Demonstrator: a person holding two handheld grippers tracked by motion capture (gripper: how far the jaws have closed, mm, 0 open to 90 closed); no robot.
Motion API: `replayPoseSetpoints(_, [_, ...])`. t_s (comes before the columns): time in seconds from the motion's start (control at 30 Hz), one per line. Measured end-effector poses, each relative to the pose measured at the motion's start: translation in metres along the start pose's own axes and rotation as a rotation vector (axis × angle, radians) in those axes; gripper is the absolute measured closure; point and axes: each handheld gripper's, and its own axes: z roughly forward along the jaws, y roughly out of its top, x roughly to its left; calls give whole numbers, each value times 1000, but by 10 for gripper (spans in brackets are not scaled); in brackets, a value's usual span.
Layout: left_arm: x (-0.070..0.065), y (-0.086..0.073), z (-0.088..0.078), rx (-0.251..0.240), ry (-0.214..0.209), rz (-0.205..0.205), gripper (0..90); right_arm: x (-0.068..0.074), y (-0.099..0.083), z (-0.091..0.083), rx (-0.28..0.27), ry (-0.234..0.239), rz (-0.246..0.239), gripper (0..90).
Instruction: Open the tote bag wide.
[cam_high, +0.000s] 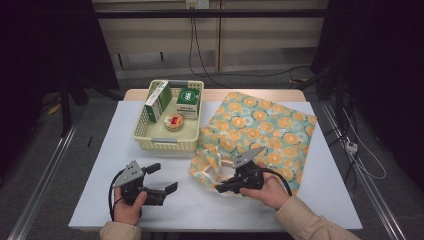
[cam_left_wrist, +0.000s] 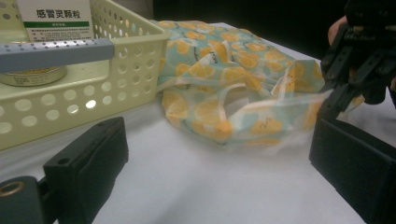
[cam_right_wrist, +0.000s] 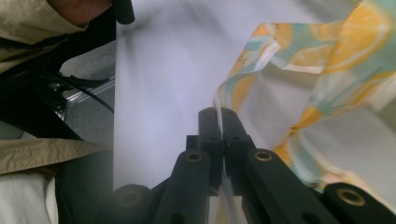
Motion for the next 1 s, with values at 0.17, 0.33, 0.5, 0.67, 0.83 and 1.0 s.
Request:
replayPoseSetpoints(0.17, [1, 0, -1, -3, 1, -5, 45, 5, 5, -2, 4, -21, -5, 661])
replayPoseSetpoints(0.33, [1, 0, -1, -5, 3, -5, 45, 1, 20, -29, -56, -115, -34, 494])
replayPoseSetpoints(0.5, [2, 0, -2, -4, 5, -2, 45, -17, 15, -48, -42, -196, -19, 381])
replayPoseSetpoints(0.67, [2, -1, -1, 0, 3, -10, 45, -32, -5, -43, 24, -253, -28, 349])
replayPoseSetpoints(0.83, [2, -2, -1, -1, 4, -13, 45, -41, -21, -29, 122, -276, -48, 354])
replayPoseSetpoints(1.0, [2, -2, -1, 3, 4, -8, 45, -39, -22, -24, 159, -319, -101, 617])
